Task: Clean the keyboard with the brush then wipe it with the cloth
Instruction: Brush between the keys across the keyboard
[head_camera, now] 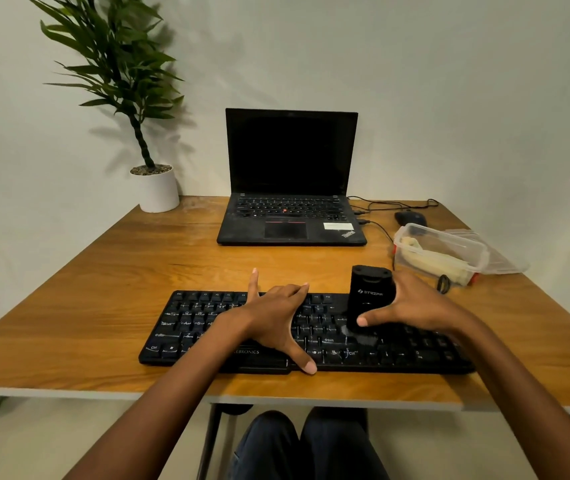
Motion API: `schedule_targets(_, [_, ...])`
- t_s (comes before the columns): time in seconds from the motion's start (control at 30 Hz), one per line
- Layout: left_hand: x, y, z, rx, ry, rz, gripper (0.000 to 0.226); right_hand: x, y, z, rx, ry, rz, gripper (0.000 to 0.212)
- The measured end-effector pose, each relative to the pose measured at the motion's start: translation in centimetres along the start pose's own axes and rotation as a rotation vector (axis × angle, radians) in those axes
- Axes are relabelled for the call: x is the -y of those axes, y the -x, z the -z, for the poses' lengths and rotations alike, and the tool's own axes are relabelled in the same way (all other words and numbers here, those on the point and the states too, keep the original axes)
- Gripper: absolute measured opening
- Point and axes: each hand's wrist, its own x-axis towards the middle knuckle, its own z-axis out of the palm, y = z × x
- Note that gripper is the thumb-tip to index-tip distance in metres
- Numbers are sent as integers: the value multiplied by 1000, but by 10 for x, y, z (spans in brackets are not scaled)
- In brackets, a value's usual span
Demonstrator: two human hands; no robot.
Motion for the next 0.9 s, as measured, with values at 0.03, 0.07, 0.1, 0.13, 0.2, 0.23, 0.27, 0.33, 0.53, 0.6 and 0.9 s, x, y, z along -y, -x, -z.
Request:
schedule_targets(0.03, [0, 0, 0, 0, 0, 1, 127, 1, -2, 1, -3, 29, 18, 50])
schedule_targets(0.07, [0, 0, 0, 1, 2, 3, 127, 3, -4, -2, -20, 57, 45, 52])
schedule_targets(0.1, [0, 0, 0, 4, 3, 5, 127, 4, -5, -6, -33, 77, 70, 55])
schedule_targets(0.13, [0, 0, 0, 5, 4, 5, 127, 4, -6, -9, -21, 83, 83, 55])
schedule_targets(0.2, [0, 0, -1, 3, 5, 4, 127, 5, -3, -5, 64, 78, 80, 52])
schedule_targets(0.23, [0, 0, -1, 1, 6, 3, 127, 6, -1, 0, 105, 95, 54, 52])
schedule_targets(0.27, [0, 0, -1, 0, 6, 2, 127, 5, -2, 6, 116, 122, 22, 54])
schedule_targets(0.33, [1, 0, -1, -3, 7, -2, 128, 4, -5, 11, 76, 176, 2, 60])
schedule_targets(0.53, [2, 0, -2, -7, 15, -8, 128, 0, -2, 1, 101, 42, 89, 44])
schedule_targets(0.6, [1, 1, -2, -4, 17, -11, 128, 0, -3, 8, 92, 30, 58, 47])
schedule_targets(0.9, [0, 0, -1, -4, 20, -7, 127, 0, -12, -17, -145, 44, 51, 56])
